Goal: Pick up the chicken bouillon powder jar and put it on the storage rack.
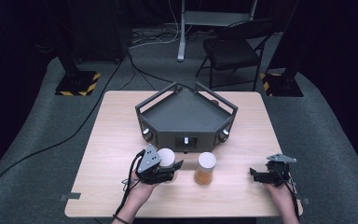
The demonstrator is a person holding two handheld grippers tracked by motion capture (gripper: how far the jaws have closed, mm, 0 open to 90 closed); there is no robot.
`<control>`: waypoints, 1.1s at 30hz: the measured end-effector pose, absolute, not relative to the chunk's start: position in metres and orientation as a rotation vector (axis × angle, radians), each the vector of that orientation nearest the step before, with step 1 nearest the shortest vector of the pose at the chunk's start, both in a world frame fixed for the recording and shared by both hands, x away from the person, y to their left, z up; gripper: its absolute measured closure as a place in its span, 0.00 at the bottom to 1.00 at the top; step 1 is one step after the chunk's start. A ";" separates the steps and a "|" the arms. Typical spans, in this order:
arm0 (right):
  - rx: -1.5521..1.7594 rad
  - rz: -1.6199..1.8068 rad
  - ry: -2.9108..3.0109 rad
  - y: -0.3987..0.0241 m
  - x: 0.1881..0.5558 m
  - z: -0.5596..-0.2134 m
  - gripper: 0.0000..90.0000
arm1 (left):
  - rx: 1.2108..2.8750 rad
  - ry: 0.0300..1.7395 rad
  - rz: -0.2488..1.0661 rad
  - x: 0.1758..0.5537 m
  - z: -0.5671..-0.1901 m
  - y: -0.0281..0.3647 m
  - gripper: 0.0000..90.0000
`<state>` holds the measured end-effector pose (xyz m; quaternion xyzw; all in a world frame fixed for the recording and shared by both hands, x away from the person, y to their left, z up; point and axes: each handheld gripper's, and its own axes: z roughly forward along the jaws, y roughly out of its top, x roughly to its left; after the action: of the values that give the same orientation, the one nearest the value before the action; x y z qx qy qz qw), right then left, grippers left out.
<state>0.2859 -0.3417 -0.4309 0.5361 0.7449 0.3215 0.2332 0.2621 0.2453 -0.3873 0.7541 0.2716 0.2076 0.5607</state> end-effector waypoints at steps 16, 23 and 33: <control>1.473 0.882 2.046 -0.342 0.286 -0.431 0.02 | 1.764 0.675 0.468 0.282 -0.364 0.255 0.41; 1.473 0.882 2.047 -0.342 0.286 -0.431 0.01 | 1.754 0.687 0.487 0.292 -0.353 0.258 0.41; 1.473 0.882 2.047 -0.342 0.286 -0.431 0.01 | 1.738 0.689 0.508 0.307 -0.334 0.255 0.41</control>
<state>0.2863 -0.3416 -0.4308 0.5362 0.7451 0.3212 0.2328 0.3072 0.2553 -0.3345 0.7393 0.2930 0.2161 0.5664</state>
